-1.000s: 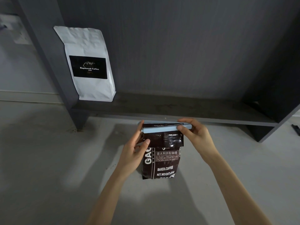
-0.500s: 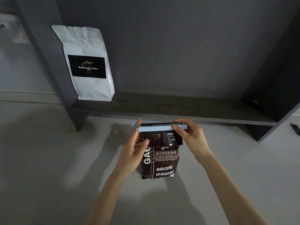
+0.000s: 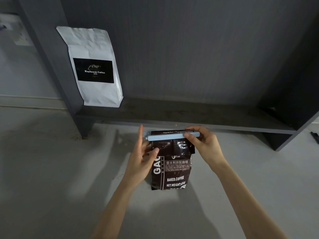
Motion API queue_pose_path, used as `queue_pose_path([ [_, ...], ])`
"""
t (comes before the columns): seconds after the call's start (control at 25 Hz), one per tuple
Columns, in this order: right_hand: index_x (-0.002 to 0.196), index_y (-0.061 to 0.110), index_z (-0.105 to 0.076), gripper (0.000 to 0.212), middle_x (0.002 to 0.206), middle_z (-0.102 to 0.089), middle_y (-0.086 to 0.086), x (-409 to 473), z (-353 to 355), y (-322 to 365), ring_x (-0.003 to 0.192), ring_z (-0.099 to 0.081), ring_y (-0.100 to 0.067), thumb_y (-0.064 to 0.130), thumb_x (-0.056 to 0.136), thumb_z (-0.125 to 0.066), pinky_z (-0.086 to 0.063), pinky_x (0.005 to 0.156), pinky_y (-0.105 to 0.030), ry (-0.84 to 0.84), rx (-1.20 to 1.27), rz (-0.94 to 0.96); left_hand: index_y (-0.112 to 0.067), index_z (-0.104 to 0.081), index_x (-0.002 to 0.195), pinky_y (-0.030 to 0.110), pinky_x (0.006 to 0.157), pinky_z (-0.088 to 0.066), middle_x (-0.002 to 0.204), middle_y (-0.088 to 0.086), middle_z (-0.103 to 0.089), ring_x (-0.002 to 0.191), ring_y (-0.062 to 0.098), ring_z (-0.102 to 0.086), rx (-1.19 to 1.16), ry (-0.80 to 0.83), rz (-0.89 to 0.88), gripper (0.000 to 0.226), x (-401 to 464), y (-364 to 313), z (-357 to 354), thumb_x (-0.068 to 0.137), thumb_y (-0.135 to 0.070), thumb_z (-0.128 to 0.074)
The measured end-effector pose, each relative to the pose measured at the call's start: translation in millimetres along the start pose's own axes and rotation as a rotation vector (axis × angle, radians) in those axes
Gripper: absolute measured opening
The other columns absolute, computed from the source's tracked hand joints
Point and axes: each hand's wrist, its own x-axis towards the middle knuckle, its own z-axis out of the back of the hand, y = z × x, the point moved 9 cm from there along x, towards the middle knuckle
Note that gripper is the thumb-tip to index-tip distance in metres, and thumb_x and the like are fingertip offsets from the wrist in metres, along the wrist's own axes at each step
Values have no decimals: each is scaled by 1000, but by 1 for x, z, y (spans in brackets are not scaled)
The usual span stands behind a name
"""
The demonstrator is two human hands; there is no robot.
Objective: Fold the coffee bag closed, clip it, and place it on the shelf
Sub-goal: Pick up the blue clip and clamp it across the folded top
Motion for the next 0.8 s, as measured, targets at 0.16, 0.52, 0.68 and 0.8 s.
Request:
queue_pose_path([
  [0.16,80,27,-59,13,73,-63,3,-1,2,-1,59,-63,-3,14,79,-62,-51,51,-12,-22,-19,-2,-25,-10,140,-6,71,-38,106,-14,-57,82,-26,-51,-14,-48,31,63,1,-8,6,88,-22,-46],
  [0.52,82,22,-59,9,71,-64,2,-6,5,-4,56,-64,3,13,80,-61,-50,48,-11,-51,18,-31,-31,-53,108,6,78,-45,95,-21,-61,85,-18,-56,-5,-129,3,22,5,-17,12,86,-28,-48],
  [0.68,85,19,-59,7,70,-63,1,-6,5,-5,54,-63,4,14,81,-61,-49,46,-10,-64,4,-33,-34,-62,93,0,69,-44,82,-25,-64,75,-18,-59,-72,-225,24,16,3,-16,18,84,-22,-55],
  [0.8,81,23,-59,9,69,-63,2,-7,6,-4,54,-63,3,14,81,-61,-50,46,-11,-73,4,-25,-38,-63,83,-1,65,-44,65,-27,-68,72,-15,-61,-145,-262,56,18,4,-10,20,82,-20,-59],
])
